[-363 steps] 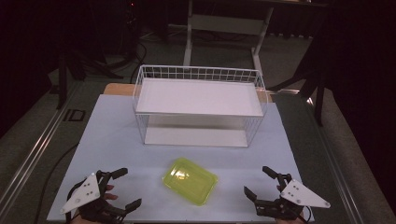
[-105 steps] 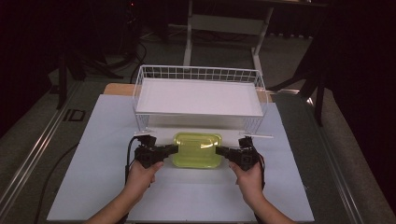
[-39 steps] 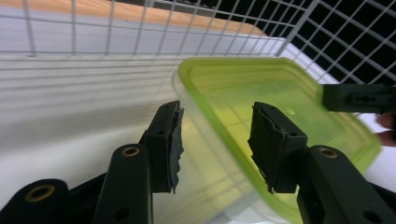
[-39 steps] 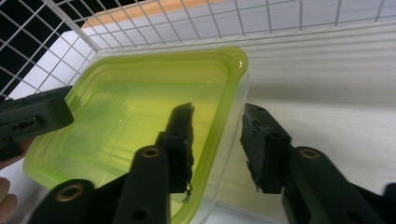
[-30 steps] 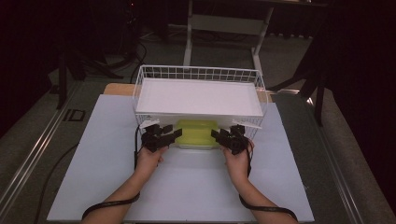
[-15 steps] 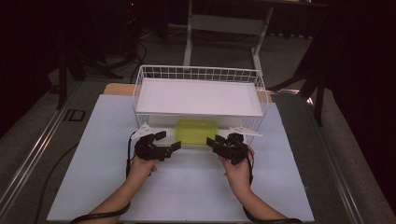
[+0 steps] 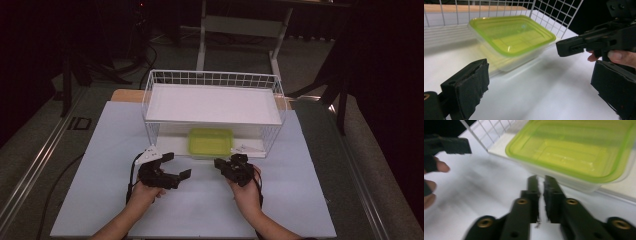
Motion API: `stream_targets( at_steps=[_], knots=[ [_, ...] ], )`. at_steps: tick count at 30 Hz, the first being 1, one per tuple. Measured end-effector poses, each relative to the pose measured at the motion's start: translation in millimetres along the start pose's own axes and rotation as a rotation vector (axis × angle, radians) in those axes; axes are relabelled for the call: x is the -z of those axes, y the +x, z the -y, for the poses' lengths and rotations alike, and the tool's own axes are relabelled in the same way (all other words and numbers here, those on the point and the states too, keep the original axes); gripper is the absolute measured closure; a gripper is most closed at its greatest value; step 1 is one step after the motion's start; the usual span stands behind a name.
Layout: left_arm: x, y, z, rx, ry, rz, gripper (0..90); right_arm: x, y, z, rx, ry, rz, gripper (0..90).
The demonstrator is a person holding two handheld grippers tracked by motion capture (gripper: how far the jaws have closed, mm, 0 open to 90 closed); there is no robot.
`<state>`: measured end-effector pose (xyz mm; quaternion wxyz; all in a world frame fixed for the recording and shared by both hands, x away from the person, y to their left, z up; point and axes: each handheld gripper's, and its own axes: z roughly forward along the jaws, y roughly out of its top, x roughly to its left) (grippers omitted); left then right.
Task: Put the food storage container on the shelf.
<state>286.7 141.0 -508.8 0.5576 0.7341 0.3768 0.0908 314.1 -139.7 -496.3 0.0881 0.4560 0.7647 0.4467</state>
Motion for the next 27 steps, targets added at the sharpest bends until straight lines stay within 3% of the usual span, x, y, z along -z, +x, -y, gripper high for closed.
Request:
stream_targets(
  at_steps=[6,9,16,27],
  knots=[
    [7.4,-3.8,9.6,-0.022,-0.004,-0.020,2.6,-7.8,5.2,5.1,0.027,0.011,0.014,90.0],
    [8.8,-2.3,14.1,-0.014,-0.012,-0.024,2.6,-17.7,5.0,5.9,0.034,0.026,0.026,90.0],
    [7.2,-3.0,21.2,-0.005,0.003,-0.024,2.6,-31.9,2.1,6.3,0.021,0.052,0.032,90.0],
    [10.5,-3.4,20.0,-0.006,-0.016,-0.021,2.6,-52.5,-7.7,-1.8,-0.005,0.053,0.065,90.0]
  ],
)
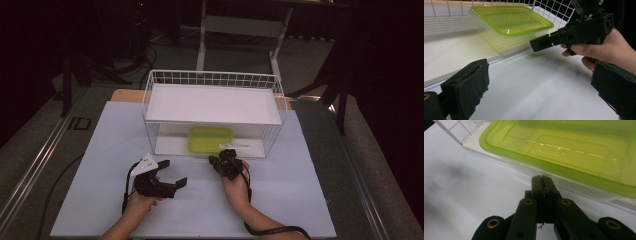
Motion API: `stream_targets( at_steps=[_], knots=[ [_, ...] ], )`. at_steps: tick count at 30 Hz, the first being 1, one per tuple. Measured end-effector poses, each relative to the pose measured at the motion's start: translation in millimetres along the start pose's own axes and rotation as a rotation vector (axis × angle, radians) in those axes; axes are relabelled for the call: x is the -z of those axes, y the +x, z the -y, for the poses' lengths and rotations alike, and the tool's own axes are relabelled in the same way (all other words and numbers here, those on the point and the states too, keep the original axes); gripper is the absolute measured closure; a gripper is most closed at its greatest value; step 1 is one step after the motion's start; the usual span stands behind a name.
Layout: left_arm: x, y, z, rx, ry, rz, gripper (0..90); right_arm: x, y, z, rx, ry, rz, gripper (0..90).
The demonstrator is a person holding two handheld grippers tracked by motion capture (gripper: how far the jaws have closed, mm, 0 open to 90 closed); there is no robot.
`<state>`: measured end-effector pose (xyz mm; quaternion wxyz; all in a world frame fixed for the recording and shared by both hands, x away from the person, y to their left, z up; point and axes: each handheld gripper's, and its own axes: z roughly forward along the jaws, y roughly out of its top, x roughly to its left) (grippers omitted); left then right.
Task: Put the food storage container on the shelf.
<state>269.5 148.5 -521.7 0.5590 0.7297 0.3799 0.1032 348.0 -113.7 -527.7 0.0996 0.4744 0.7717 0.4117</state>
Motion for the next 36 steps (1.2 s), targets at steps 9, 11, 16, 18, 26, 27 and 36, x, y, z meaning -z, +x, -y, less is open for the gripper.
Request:
stream_targets(
  at_steps=[9,11,16,18,26,27,36],
  knots=[
    [0.3,1.2,0.7,0.003,-0.002,0.001,2.6,-10.4,0.1,-5.9,0.002,-0.008,0.013,90.0],
    [0.1,1.0,0.8,0.001,0.000,0.002,2.6,-14.6,-4.2,-8.8,-0.007,-0.015,0.031,90.0],
    [-0.6,0.5,1.4,0.003,0.001,0.009,2.6,-18.6,-11.9,-14.0,-0.034,-0.031,0.056,90.0],
    [-0.8,0.7,1.5,0.002,0.003,0.008,2.6,-19.1,-13.7,-15.3,-0.042,-0.032,0.058,90.0],
    [-0.3,-0.6,2.1,0.004,0.002,0.017,2.6,-24.4,-19.6,-25.7,-0.051,-0.062,0.077,89.9],
    [-0.4,-0.9,2.1,0.001,0.004,0.016,2.6,-25.3,-19.9,-26.7,-0.053,-0.064,0.076,89.9],
    [-1.3,-2.2,3.2,-0.011,0.015,0.019,2.6,-31.2,-20.7,-34.4,-0.094,-0.066,0.076,89.9]
  ],
)
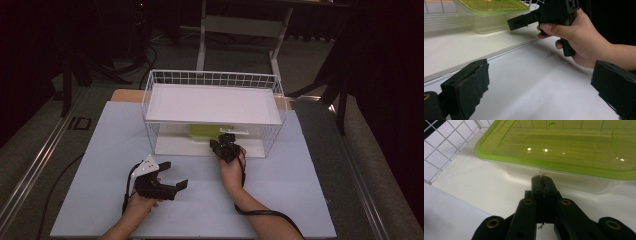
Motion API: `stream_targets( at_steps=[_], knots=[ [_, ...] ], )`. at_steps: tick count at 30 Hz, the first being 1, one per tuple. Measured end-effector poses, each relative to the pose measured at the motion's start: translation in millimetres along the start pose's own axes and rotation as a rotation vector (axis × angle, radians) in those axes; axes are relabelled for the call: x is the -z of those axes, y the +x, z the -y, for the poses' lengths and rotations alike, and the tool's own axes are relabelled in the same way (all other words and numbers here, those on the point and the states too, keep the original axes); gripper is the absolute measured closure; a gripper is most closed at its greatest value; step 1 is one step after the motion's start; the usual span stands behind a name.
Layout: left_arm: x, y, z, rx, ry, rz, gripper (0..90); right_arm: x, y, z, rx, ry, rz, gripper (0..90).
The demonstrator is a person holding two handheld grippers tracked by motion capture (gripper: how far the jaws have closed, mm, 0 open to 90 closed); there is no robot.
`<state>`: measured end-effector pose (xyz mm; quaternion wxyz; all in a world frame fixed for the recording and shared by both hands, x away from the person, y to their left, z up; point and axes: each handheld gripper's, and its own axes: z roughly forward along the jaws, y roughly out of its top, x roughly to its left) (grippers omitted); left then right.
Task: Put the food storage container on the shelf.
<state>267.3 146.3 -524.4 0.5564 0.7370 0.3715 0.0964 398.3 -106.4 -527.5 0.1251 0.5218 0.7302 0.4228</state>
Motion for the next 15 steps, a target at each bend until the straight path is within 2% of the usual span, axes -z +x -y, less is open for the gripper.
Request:
stream_targets(
  at_steps=[8,10,15],
  knots=[
    [0.6,-0.8,-0.7,0.002,-0.004,-0.001,2.6,-1.8,1.9,-0.2,-0.002,0.007,0.000,89.8],
    [0.8,-1.2,-0.9,0.001,-0.005,0.000,2.6,-0.9,3.3,-0.5,0.016,0.002,0.004,89.5],
    [0.9,-1.6,-1.5,-0.005,-0.007,-0.003,2.6,-1.0,3.0,-0.6,0.015,0.011,-0.003,88.9]
  ],
)
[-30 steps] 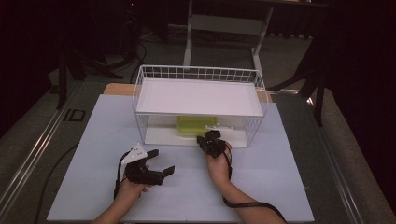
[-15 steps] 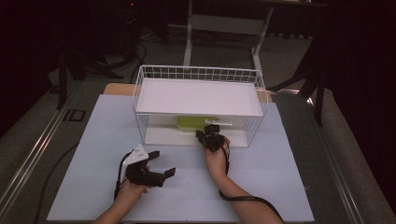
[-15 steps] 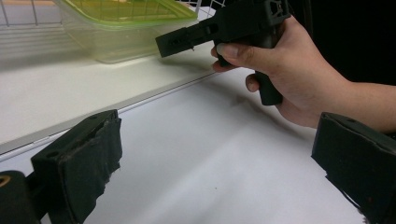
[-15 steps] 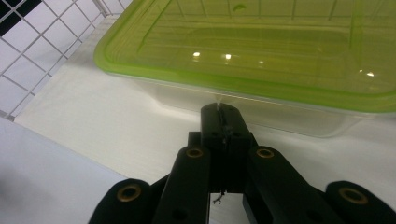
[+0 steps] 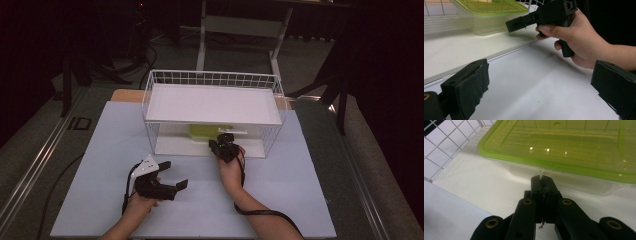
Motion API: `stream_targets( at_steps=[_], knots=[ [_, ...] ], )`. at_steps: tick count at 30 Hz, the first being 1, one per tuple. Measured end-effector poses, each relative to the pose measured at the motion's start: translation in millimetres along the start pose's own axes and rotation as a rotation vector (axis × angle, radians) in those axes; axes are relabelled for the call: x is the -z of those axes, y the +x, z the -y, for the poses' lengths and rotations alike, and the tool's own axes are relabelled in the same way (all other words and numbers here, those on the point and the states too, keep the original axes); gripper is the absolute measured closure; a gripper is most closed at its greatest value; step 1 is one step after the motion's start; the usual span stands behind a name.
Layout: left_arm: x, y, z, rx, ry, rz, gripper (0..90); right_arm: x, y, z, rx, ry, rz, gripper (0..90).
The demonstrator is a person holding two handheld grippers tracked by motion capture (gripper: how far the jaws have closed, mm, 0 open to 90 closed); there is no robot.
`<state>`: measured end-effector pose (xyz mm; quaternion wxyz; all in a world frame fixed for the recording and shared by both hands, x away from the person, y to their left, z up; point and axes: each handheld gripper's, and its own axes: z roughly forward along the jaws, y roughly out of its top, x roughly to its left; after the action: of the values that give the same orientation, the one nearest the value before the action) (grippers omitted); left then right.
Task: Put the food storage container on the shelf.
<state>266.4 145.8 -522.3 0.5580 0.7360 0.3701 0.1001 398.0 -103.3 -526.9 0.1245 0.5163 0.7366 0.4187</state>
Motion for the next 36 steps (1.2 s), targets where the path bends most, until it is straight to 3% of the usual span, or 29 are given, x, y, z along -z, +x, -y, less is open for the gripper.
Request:
stream_targets(
  at_steps=[6,9,14,15,17,18,19,20,22,25,30,36],
  knots=[
    [0.2,0.3,-1.5,0.000,-0.004,-0.002,2.6,6.0,8.4,6.8,0.048,-0.001,-0.031,85.9],
    [0.7,-1.2,-3.3,-0.009,-0.006,-0.003,2.6,15.8,12.9,9.9,0.029,0.000,-0.069,83.6],
    [1.8,-3.9,-6.9,-0.026,-0.016,-0.004,2.6,30.5,18.0,13.8,0.093,-0.013,-0.082,73.9],
    [2.0,-5.1,-9.9,-0.035,-0.020,-0.003,2.6,37.6,18.7,15.0,0.108,-0.018,-0.095,64.5],
    [2.0,-5.5,-11.5,-0.039,-0.022,-0.003,2.6,44.3,18.8,16.1,0.114,-0.023,-0.107,55.8],
    [2.3,-5.6,-13.2,-0.044,-0.025,-0.001,2.6,44.3,18.8,16.1,0.114,-0.023,-0.107,55.8],
    [2.3,-6.0,-14.8,-0.042,-0.027,0.001,2.6,49.7,18.3,16.4,0.116,-0.025,-0.112,44.0],
    [2.3,-6.3,-16.4,-0.044,-0.030,0.002,2.6,49.7,18.3,16.4,0.116,-0.025,-0.112,44.0],
    [2.1,-7.0,-19.2,-0.051,-0.030,0.007,2.6,58.3,14.2,16.6,0.094,-0.046,-0.152,28.8],
    [1.7,-9.0,-22.9,-0.065,-0.034,0.006,2.6,64.2,10.9,17.2,0.103,-0.047,-0.199,19.2],
    [1.4,-12.5,-29.2,-0.120,-0.051,-0.032,2.6,69.0,7.6,19.2,0.128,-0.041,-0.217,19.0],
    [0.9,-15.9,-33.2,-0.134,-0.042,0.005,2.5,77.9,8.0,24.9,0.161,-0.041,-0.225,17.8]
  ],
)
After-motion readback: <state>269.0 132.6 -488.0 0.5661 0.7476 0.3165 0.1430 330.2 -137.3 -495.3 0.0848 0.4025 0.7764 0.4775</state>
